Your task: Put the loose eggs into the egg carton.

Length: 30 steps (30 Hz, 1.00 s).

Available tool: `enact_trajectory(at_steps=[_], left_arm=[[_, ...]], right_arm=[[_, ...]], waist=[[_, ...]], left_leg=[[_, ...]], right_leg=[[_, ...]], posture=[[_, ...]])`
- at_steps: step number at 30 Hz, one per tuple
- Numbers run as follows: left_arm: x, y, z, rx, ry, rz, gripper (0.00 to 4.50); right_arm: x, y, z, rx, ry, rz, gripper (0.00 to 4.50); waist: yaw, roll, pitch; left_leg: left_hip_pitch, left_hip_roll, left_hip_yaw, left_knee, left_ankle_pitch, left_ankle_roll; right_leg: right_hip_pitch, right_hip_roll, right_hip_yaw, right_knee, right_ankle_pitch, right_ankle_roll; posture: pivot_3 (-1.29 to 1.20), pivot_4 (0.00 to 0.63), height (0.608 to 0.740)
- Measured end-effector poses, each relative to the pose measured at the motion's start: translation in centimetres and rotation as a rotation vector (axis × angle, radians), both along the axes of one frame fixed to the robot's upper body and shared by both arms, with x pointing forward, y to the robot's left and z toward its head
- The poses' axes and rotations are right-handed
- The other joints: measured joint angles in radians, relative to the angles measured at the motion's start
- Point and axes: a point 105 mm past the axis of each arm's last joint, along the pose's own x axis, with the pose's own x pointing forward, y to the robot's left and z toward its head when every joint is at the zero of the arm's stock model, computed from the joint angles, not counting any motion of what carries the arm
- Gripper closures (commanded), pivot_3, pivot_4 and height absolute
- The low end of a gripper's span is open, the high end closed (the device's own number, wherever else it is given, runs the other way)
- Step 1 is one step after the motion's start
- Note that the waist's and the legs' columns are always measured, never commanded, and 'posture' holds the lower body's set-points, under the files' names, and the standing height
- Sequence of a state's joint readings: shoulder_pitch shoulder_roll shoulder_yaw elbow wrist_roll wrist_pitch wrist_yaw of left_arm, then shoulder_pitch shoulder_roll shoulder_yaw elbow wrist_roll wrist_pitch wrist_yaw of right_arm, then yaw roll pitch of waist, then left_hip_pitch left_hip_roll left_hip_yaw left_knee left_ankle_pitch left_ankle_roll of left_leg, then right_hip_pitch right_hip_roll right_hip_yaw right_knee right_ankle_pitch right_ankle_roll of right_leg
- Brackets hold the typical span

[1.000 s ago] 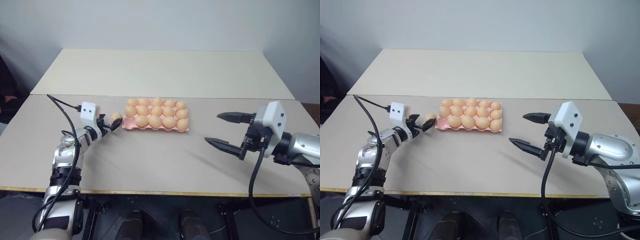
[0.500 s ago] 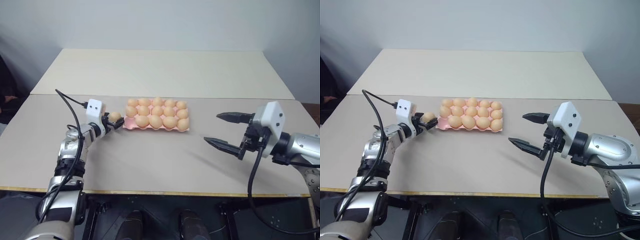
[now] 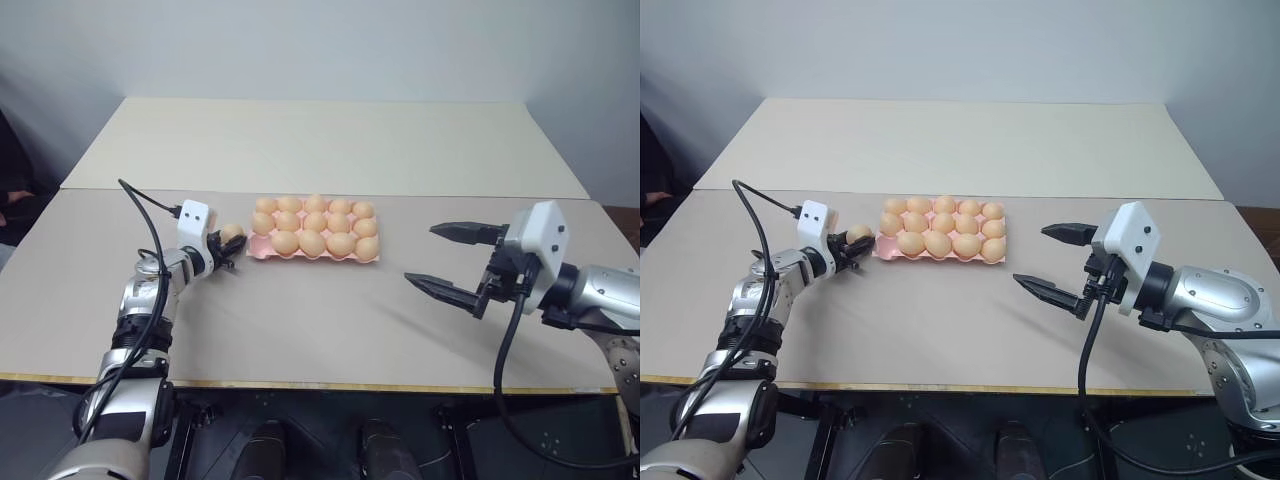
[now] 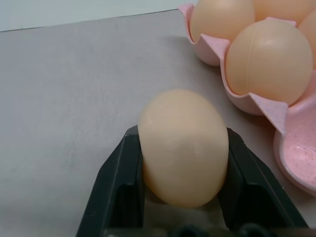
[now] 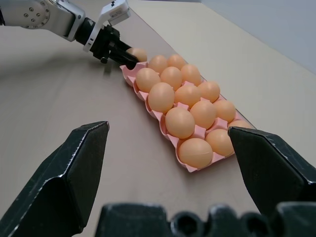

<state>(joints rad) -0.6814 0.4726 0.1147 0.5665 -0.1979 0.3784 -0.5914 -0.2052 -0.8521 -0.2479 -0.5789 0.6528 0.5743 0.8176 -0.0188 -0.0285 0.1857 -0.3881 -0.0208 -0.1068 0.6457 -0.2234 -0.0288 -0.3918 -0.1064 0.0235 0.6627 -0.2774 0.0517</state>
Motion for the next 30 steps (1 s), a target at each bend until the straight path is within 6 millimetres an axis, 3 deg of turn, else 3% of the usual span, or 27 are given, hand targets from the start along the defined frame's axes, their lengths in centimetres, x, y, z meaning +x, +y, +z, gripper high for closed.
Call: enact_trajectory(at_steps=[7,14,22,30], left_arm=[[-2.6,2.9,1.8,0.050,-0.062,-0.005,2.76],[-5.3,-0.8,5.2,0.014,-0.155,-0.223,2.76],[-5.1,-3.6,3.9,0.000,-0.095,-0.295,2.76],[-5.0,-3.5,3.2,0.017,-0.059,-0.302,0.32]], right_arm=[[0.1,0.1,0.1,0.007,-0.006,-0.008,0.00],[0.0,0.7,-0.5,0.039,0.008,0.002,0.00],[0.1,1.0,-0.6,0.056,0.011,0.000,0.00],[0.1,1.0,-0.7,0.059,0.006,-0.021,0.00]], waist=[[-0.006,0.000,0.000],[0.006,0.000,0.000],[0.001,0.000,0.000],[0.000,0.000,0.000]], left_leg=[[0.000,0.000,0.000,0.000,0.000,0.000],[0.000,0.000,0.000,0.000,0.000,0.000],[0.000,0.000,0.000,0.000,0.000,0.000],[0.000,0.000,0.000,0.000,0.000,0.000]], right_leg=[[-0.001,0.000,0.000,0.001,0.000,0.000],[0.000,0.000,0.000,0.000,0.000,0.000],[0.000,0.000,0.000,0.000,0.000,0.000],[0.000,0.000,0.000,0.000,0.000,0.000]], posture=[[0.00,0.150,0.740],[0.00,0.150,0.740],[0.00,0.150,0.740],[0.00,0.150,0.740]])
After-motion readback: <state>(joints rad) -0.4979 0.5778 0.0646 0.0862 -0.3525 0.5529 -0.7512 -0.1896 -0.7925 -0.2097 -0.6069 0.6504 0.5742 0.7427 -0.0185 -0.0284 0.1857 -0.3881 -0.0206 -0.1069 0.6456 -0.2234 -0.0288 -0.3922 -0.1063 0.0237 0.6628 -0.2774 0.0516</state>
